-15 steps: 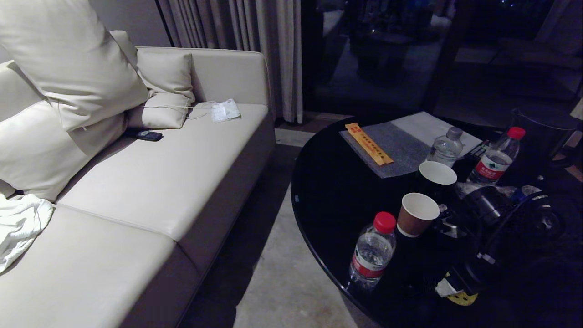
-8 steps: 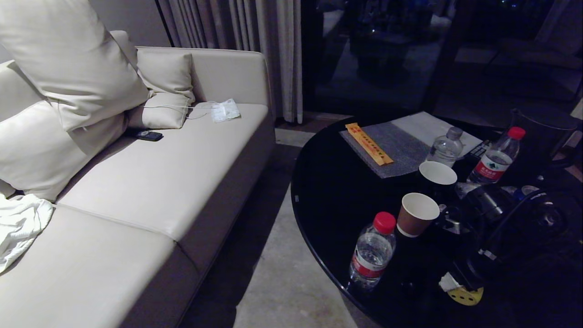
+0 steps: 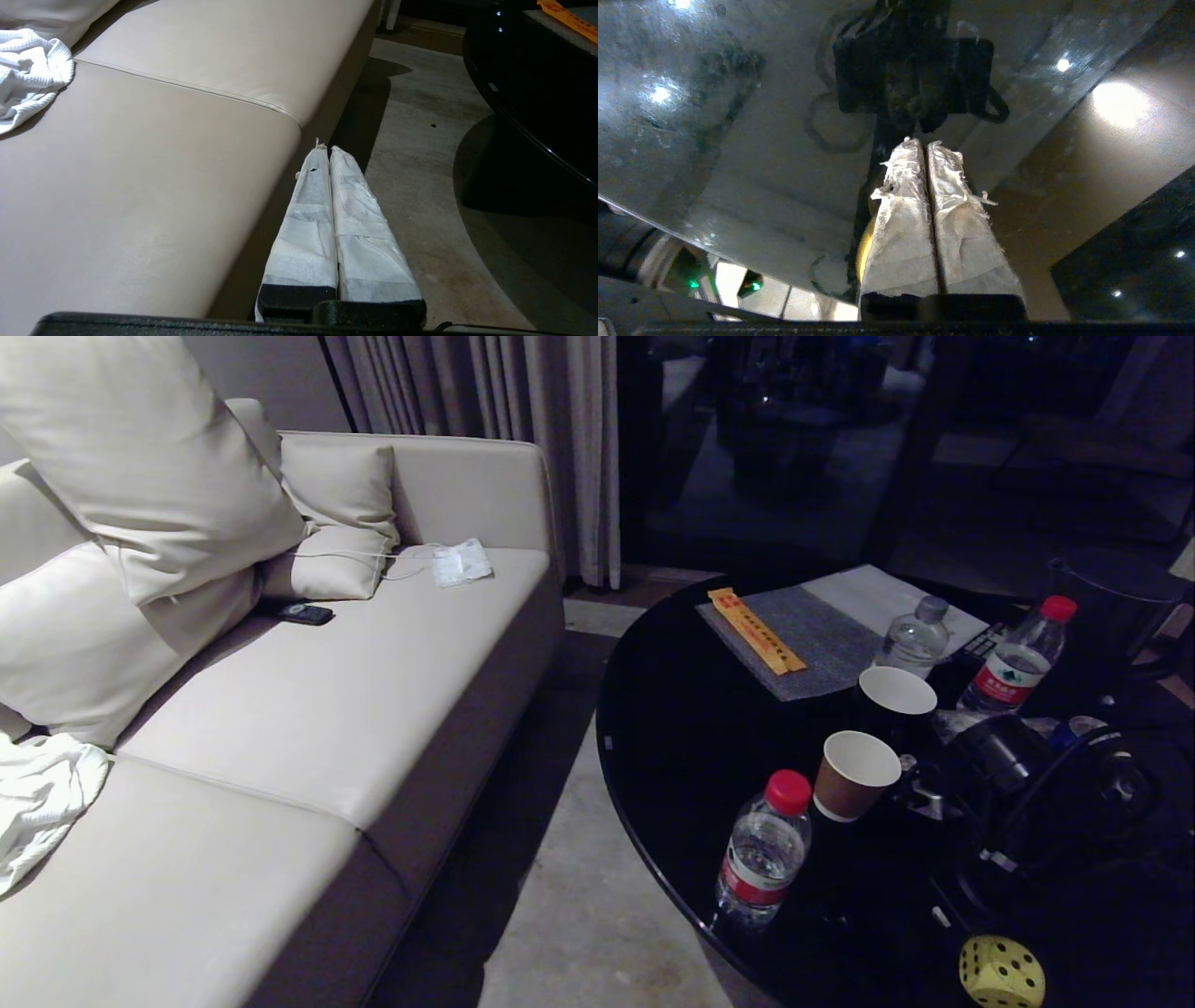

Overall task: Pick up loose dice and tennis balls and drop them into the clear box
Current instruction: Pick up toys out of the box

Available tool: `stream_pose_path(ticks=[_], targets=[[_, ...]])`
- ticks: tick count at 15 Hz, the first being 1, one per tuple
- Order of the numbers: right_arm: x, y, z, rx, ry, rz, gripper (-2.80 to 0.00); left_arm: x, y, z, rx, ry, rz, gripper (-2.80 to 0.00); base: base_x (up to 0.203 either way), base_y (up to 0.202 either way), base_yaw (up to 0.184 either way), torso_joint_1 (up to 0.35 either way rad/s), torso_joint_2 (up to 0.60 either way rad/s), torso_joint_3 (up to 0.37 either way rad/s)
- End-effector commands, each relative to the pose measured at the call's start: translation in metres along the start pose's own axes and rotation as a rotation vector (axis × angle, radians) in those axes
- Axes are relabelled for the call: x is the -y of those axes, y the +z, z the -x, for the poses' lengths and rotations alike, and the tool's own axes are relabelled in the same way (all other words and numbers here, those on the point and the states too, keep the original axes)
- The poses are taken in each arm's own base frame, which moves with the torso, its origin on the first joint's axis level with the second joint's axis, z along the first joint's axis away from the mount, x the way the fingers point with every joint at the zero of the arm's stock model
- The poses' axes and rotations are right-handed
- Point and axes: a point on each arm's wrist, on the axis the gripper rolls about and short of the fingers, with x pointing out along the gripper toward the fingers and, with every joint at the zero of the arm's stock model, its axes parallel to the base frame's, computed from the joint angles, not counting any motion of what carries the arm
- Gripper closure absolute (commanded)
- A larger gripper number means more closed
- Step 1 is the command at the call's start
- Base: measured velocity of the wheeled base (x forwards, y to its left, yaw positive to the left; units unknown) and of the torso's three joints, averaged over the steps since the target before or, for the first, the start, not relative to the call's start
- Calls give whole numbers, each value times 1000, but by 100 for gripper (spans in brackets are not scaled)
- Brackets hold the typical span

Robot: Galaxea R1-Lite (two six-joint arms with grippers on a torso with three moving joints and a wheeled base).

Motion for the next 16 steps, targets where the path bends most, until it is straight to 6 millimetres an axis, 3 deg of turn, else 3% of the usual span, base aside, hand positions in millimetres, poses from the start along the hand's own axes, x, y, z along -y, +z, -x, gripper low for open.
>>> stream_pose_path(ticks=[1,6,9,10,16], targets=[[1,2,3,12,-22,-4,0,0,0,0,-3,1,1,0,0,0,0,0,0,0],[-6,3,23,86,-34,23,0,0,0,0,-3,1,1,0,0,0,0,0,0,0],[-6,-7,40,114,-44,15,0,0,0,0,-3,1,1,0,0,0,0,0,0,0],[-4,-11,46,127,-49,1,-280,0,0,0,-3,1,1,0,0,0,0,0,0,0],[3,-42,63,135,-143,-154,-280,0,0,0,-3,1,1,0,0,0,0,0,0,0]])
